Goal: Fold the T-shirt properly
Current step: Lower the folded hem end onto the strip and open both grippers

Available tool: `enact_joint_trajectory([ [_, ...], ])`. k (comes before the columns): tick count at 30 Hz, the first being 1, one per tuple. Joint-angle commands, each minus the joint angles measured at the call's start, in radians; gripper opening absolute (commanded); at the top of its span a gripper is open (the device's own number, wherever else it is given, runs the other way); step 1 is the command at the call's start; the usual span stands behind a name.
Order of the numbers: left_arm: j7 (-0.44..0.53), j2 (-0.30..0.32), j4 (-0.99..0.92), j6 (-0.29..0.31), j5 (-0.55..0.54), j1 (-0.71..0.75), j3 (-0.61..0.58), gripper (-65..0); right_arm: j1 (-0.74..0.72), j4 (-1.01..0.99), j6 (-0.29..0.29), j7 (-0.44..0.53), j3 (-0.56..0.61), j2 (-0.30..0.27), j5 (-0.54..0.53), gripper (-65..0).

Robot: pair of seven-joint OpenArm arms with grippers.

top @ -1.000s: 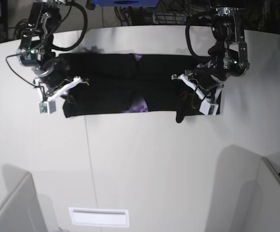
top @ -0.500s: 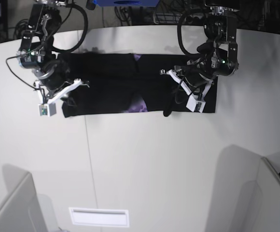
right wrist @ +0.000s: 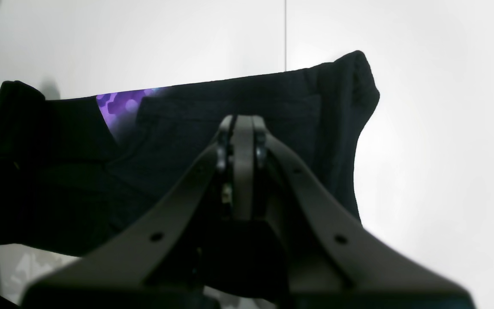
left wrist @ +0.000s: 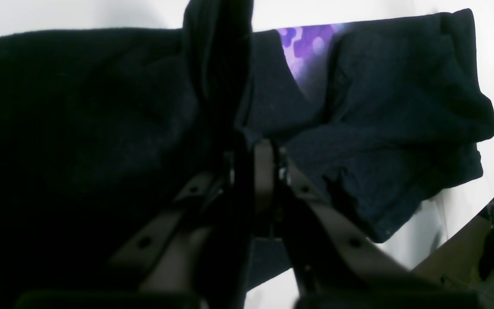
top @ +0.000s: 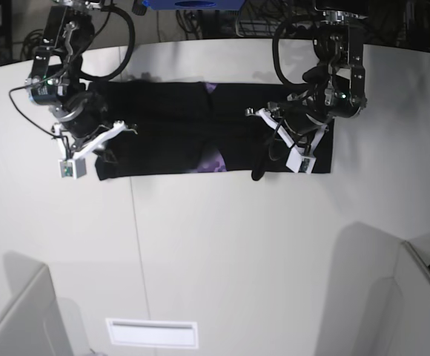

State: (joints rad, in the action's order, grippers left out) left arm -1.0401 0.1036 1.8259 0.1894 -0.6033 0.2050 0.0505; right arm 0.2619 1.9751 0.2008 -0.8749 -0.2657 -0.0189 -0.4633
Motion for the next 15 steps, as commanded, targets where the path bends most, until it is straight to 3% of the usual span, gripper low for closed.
enact_joint_trajectory([
  [1,0.011,0.005,0.016,0.005,-0.017,-0.008,0.001,-65.0,-0.008,0.020,0.004,0.021,-0.002,-0.005,-0.010,-65.0],
  [10,0.011,0.005,0.016,0.005,-0.017,-0.009,-0.001,-64.3,-0.008,0.019,0.004,0.018,-0.002,-0.005,-0.010,-65.0],
  [15,0.011,0.000,0.016,0.005,-0.020,-0.009,-0.001,-32.6,-0.008,0.017,0.004,0.018,-0.002,-0.005,-0.010,-65.0],
])
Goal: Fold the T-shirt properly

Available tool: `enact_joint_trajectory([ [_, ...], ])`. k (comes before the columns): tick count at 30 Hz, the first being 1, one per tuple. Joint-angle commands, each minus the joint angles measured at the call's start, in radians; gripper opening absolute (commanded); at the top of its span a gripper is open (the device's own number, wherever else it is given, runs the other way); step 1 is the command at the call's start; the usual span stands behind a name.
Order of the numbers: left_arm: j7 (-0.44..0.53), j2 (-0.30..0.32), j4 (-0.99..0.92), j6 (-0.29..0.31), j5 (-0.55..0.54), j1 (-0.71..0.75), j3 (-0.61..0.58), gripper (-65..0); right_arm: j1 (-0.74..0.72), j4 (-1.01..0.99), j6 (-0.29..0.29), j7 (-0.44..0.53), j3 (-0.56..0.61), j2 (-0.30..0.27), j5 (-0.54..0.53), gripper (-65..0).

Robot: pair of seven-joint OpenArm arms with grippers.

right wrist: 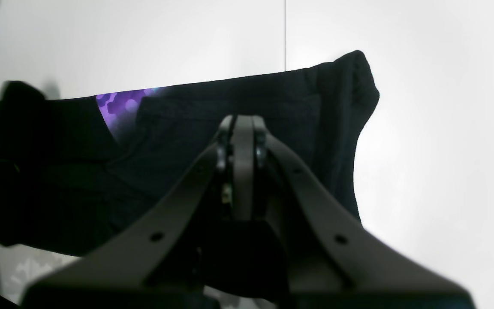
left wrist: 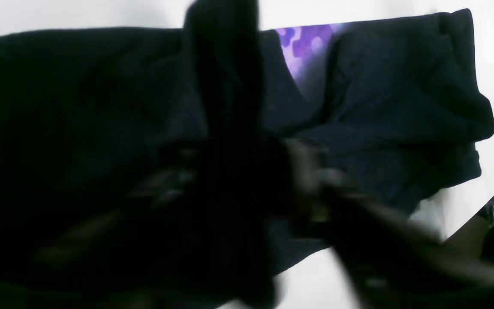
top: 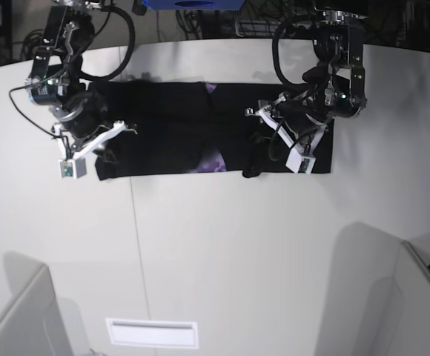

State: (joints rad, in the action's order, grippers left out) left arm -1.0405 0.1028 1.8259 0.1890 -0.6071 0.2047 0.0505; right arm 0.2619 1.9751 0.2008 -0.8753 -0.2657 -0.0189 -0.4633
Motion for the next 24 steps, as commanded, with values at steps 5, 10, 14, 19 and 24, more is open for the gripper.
enact_joint_trajectory([
  [5,0.012,0.007,0.016,0.005,-0.017,-0.027,-0.111,-15.0,-0.009,0.016,0.004,0.021,-0.004,-0.005,-0.010,-65.0],
  [10,0.012,0.007,0.064,0.005,-0.018,-0.021,-0.136,-19.9,-0.009,0.016,0.002,0.014,-0.037,0.000,-0.021,-65.0],
  [14,0.012,0.036,0.169,0.010,-0.038,0.071,0.016,-39.2,-0.019,0.014,0.002,-0.037,-0.197,0.026,-0.205,-52.2],
  [19,0.015,0.094,0.119,0.010,-0.185,0.149,0.380,-65.0,-0.083,-0.030,0.002,-0.270,-0.301,-0.040,-0.338,-22.7],
  [24,0.019,0.171,0.057,0.013,-0.187,0.187,0.641,-65.0,-0.141,-0.187,0.004,-0.338,-0.304,-0.085,-0.398,-22.5],
])
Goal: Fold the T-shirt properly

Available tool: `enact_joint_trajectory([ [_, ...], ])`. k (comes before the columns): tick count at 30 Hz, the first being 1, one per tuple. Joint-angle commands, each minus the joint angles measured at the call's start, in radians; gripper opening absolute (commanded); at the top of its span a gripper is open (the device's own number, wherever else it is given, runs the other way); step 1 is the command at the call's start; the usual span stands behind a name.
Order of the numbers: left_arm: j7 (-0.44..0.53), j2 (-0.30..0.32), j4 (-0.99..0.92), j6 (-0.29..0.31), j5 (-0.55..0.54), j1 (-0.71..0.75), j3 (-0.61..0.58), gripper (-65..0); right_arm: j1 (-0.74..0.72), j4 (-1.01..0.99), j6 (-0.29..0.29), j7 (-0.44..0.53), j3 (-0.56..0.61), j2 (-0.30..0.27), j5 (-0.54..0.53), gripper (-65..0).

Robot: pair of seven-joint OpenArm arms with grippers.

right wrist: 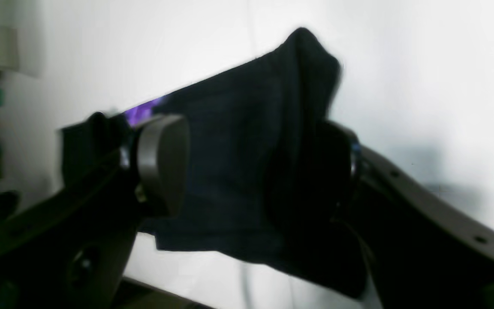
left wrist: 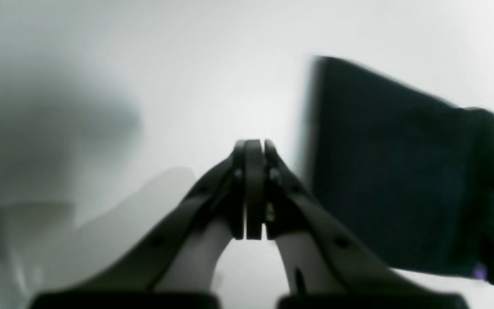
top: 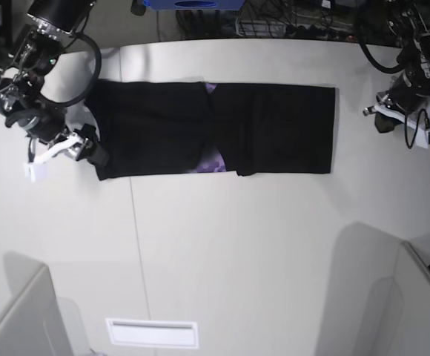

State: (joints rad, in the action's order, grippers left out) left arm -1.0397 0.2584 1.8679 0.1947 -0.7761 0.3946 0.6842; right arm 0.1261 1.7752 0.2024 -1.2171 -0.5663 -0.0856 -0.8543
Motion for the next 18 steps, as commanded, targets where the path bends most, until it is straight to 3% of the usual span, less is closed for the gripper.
enact_joint_trajectory([
  [1,0.019,0.023,0.008,0.009,-0.018,-0.003,0.038,-65.0,-0.021,-0.015,0.001,0.004,0.001,-0.024,-0.004,-22.5],
  [6,0.019,0.048,-0.050,0.139,-0.018,0.007,0.145,-65.0,-0.056,-0.157,0.001,0.004,0.002,-0.046,0.039,-22.5],
  [9,0.019,0.048,-0.086,0.183,-0.009,0.008,0.157,-65.0,-0.065,-0.216,0.004,0.004,0.004,-0.062,0.045,-22.5],
  [15,0.025,0.017,-0.116,0.191,0.145,-0.007,0.151,-65.0,-0.067,-0.297,0.009,0.004,0.005,-0.069,0.042,-22.5],
  [18,0.078,0.000,-0.123,0.191,0.175,-0.019,0.137,-65.0,-0.067,-0.334,0.108,0.003,0.005,-0.067,0.040,-22.5],
])
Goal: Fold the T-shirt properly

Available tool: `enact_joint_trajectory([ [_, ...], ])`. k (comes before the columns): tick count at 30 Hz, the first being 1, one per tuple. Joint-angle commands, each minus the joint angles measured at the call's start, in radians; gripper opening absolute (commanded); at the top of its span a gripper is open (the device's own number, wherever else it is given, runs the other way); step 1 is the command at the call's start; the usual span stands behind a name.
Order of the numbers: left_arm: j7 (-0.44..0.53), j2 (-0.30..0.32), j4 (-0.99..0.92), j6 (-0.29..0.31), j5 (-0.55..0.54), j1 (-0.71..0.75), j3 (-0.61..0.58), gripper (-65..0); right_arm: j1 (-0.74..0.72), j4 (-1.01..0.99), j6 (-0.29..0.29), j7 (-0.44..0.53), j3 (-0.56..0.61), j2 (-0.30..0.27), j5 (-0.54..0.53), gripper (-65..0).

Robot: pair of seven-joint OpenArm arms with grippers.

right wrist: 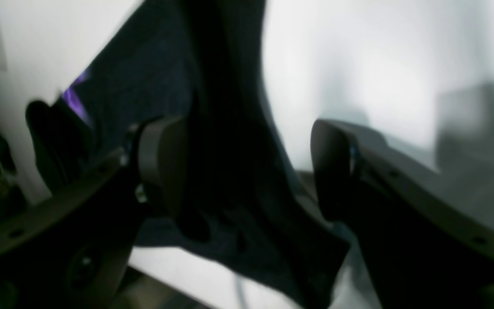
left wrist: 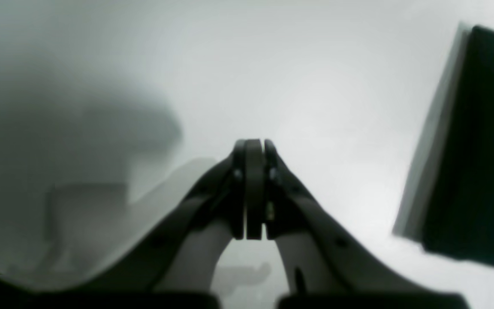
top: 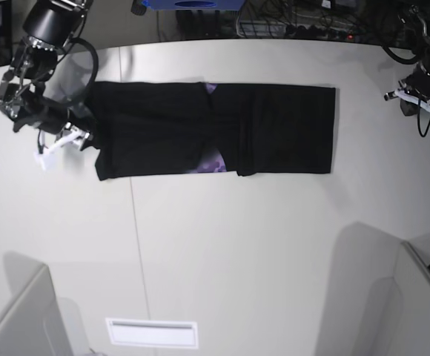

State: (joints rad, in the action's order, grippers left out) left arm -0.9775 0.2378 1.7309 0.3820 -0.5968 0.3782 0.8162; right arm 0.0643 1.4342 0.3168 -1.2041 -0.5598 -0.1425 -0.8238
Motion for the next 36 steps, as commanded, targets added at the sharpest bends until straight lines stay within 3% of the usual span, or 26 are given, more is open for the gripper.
enact_joint_trajectory([
  [1,0.033,0.021,0.011,0.004,0.007,-0.002,-0.016,-65.0,-0.004,0.003,0.026,-0.013,-0.003,-0.010,0.010,-22.5],
  [9,0.064,0.021,-0.068,0.004,0.022,-0.011,-0.133,-65.0,0.006,0.006,0.060,-0.067,-0.003,-0.009,0.004,-22.5],
  [14,0.067,0.019,-0.068,0.002,0.022,-0.015,-0.217,-65.0,0.022,0.003,0.058,-0.084,0.005,-0.009,-0.116,-22.5],
  [22,0.148,0.019,-0.153,-0.004,0.022,-0.040,-0.358,-65.0,0.010,-0.057,0.058,-0.072,0.068,-0.009,-0.113,-23.6],
  [24,0.148,0.019,-0.174,-0.004,0.022,-0.054,-0.367,-65.0,-0.005,-0.097,0.058,-0.055,0.068,-0.010,-0.113,-30.0],
  [30,0.148,0.019,-0.214,-0.004,0.024,-0.080,-0.369,-65.0,-0.011,-0.129,0.054,-0.004,0.071,-0.035,-0.113,-65.0],
  [36,0.147,0.027,-0.219,-0.004,0.024,-0.092,-0.528,-65.0,-0.028,-0.099,0.029,-0.021,0.073,-0.038,-0.111,-65.0],
])
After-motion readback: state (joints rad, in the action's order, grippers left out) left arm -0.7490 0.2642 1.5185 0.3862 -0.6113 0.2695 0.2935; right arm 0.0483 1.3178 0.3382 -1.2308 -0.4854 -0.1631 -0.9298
